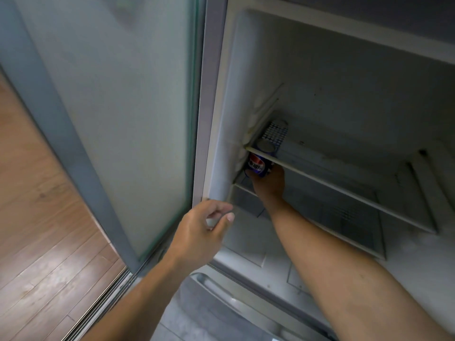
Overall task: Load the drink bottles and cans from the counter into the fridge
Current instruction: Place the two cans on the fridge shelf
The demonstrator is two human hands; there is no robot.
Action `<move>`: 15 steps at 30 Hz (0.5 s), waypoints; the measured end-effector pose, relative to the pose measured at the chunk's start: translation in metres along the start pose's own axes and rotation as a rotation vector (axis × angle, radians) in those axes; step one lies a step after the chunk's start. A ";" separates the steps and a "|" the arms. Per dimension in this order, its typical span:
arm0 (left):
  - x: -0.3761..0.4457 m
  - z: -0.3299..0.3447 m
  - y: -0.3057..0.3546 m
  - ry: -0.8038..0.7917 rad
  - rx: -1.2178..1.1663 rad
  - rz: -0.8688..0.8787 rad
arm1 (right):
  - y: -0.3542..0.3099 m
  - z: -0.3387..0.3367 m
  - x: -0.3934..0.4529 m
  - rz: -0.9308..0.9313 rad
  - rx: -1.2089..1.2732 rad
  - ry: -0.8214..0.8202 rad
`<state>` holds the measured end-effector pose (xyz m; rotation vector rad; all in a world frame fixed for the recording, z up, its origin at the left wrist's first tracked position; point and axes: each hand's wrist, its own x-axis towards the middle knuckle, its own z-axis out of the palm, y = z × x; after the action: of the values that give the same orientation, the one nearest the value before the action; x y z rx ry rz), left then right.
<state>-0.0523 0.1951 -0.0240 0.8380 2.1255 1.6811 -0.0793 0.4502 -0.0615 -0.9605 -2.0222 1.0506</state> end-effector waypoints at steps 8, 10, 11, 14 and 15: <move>-0.034 -0.028 -0.038 0.175 -0.173 -0.144 | -0.008 -0.043 -0.111 0.029 -0.045 0.000; -0.048 -0.034 -0.052 0.153 -0.209 -0.150 | -0.007 -0.060 -0.150 0.071 -0.028 -0.025; -0.055 -0.036 -0.058 0.138 -0.231 -0.155 | -0.006 -0.069 -0.169 0.084 -0.021 -0.025; -0.077 -0.034 -0.078 0.106 -0.213 -0.197 | 0.005 -0.093 -0.228 0.146 -0.007 0.021; -0.087 -0.031 -0.086 0.089 -0.194 -0.215 | 0.012 -0.101 -0.248 0.173 -0.017 0.032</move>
<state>-0.0242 0.1054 -0.1083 0.4692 1.9857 1.8013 0.1331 0.2881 -0.0780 -1.1708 -1.9520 1.1034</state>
